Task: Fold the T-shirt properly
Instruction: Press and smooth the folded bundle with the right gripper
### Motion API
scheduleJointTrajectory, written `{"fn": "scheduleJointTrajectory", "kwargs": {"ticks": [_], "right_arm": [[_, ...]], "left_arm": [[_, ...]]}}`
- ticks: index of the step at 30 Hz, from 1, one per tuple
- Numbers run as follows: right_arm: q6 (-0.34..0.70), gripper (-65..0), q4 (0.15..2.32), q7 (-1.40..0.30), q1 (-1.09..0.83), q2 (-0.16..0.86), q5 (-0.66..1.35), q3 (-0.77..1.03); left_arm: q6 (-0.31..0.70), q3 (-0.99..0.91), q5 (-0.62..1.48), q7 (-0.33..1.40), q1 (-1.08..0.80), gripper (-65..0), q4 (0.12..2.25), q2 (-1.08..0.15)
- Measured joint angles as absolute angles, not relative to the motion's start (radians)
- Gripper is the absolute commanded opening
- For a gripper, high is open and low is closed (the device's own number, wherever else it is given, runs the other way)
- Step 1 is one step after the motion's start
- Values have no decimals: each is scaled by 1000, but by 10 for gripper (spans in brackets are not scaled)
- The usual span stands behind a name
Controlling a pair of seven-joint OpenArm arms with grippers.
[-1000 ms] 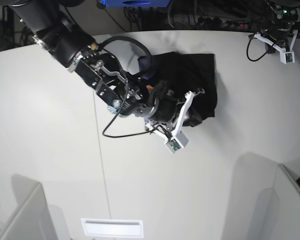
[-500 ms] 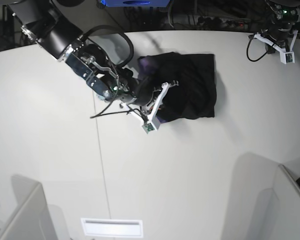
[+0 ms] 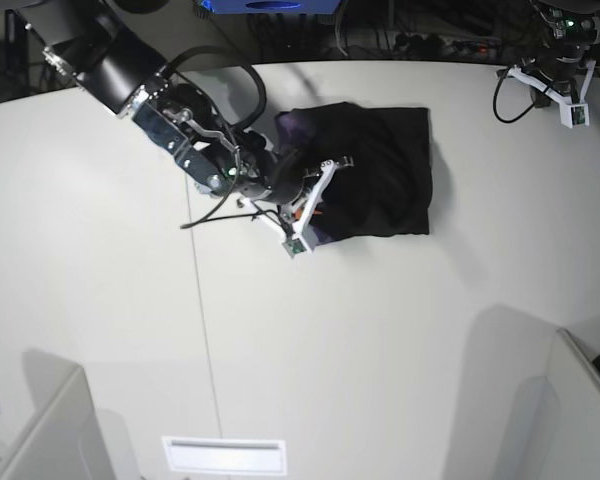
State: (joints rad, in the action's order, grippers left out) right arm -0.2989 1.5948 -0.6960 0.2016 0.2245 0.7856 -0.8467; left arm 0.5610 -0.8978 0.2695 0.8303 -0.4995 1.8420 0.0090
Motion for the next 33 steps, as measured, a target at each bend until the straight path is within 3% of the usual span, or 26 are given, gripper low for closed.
{"fn": "scheduleJointTrajectory", "kwargs": {"ticks": [11, 18, 22, 26, 33], "right_arm": [[-297, -650, 1450, -702, 245, 10, 786, -851], [-296, -650, 1407, -702, 331, -100, 802, -1028], [-300, -650, 1508, -717, 355, -86, 796, -1072], [-293, -650, 1670, -858, 401, -55, 811, -1033], [-343, -650, 1735, -926, 306, 117, 786, -730]], "left_arm": [[568, -897, 269, 830, -519, -650, 1957, 13], [568, -897, 270, 834, -521, -650, 1957, 14], [568, -898, 270, 832, -521, -650, 1957, 10], [572, -937, 301, 832, -508, -650, 1956, 12], [564, -986, 725, 834, -567, -650, 1956, -37]]}}
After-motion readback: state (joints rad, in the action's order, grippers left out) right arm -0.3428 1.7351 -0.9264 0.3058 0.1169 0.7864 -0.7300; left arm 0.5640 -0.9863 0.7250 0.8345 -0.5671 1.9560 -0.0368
